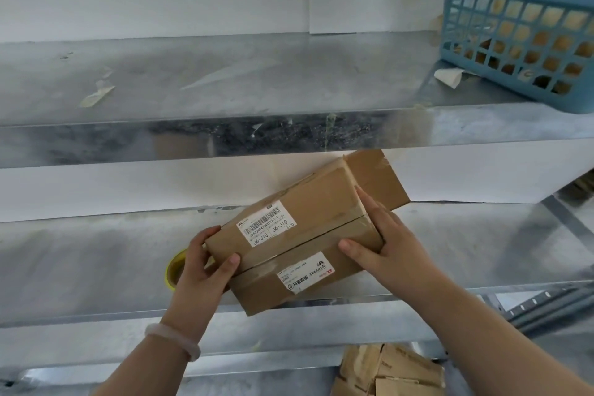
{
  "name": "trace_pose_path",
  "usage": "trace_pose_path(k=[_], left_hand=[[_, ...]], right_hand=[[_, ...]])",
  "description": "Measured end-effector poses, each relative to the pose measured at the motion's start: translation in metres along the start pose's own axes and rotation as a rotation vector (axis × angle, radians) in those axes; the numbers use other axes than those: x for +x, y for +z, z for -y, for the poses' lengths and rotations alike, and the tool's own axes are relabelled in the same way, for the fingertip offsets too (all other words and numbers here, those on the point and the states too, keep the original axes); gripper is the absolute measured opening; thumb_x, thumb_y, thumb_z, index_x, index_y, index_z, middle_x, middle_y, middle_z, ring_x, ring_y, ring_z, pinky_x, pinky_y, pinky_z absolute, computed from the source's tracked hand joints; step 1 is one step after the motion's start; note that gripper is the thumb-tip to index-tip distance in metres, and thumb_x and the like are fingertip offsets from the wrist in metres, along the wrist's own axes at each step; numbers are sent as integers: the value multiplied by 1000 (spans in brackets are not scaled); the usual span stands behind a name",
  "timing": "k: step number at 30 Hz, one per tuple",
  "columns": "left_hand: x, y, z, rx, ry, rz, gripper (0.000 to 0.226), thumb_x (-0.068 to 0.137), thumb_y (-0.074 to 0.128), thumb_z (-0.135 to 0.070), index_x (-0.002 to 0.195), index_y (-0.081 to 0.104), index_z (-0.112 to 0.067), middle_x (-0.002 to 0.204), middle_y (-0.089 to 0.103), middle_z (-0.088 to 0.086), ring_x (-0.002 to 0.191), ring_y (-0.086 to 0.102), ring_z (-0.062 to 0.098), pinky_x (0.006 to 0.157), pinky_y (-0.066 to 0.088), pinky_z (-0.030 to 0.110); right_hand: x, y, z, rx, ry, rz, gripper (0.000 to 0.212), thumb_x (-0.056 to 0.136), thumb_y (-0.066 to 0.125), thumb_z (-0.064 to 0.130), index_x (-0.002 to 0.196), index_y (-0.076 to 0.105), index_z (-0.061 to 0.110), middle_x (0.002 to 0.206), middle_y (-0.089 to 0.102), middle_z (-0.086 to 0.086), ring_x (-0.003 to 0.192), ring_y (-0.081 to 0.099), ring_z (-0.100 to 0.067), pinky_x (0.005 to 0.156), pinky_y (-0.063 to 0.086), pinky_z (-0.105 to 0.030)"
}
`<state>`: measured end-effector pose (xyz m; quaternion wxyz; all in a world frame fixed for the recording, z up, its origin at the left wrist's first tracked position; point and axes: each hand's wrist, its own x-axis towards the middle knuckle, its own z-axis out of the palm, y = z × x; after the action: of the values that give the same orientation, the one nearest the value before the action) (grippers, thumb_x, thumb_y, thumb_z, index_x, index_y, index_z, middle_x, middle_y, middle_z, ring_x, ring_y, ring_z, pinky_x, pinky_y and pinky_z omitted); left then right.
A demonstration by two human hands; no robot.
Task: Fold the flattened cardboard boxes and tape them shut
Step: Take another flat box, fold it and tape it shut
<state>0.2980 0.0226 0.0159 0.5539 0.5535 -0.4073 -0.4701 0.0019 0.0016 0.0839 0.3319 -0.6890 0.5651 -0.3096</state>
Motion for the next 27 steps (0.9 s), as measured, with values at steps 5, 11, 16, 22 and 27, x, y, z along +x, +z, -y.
trace_pose_path(k=[5, 11, 16, 22, 27], left_hand=[[1, 2, 0, -22, 5, -3, 46, 88, 63, -3, 115, 54, -39, 119, 62, 0, 98, 68, 16, 72, 59, 37], [-11, -3, 2, -59, -29, 17, 47, 69, 80, -24, 106, 55, -39, 118, 59, 4, 99, 65, 20, 74, 59, 46], [-17, -4, 12, 1, -27, 91, 60, 66, 86, -7, 111, 48, -18, 108, 65, 10, 90, 69, 14, 69, 56, 26], [-11, 4, 20, 374, 89, 178, 24, 88, 67, -7, 105, 64, -23, 101, 71, -13, 90, 66, 1, 73, 48, 11], [-9, -15, 32, 622, 40, 310, 33, 90, 64, -20, 115, 59, -41, 110, 64, -26, 109, 55, -5, 87, 47, 16]], right_hand=[[1, -1, 2, 4, -5, 10, 92, 67, 57, 76, 147, 15, 59, 151, 34, 23, 135, 38, -2, 112, 39, -42], [-15, -5, 19, -127, -139, -50, 88, 67, 53, 77, 140, 6, 70, 151, 14, 41, 142, 22, 4, 115, 33, -37], [-21, 0, 35, -262, -484, -190, 84, 74, 66, 61, 148, 31, 41, 157, 28, 20, 148, 21, -5, 117, 28, -28], [8, 24, 39, -403, -701, -71, 66, 77, 79, 42, 136, 56, 25, 150, 44, -3, 146, 30, -22, 112, 34, -57], [17, 34, 33, -478, -604, -28, 69, 75, 75, 48, 138, 56, 29, 153, 40, -4, 147, 26, -23, 113, 35, -50]])
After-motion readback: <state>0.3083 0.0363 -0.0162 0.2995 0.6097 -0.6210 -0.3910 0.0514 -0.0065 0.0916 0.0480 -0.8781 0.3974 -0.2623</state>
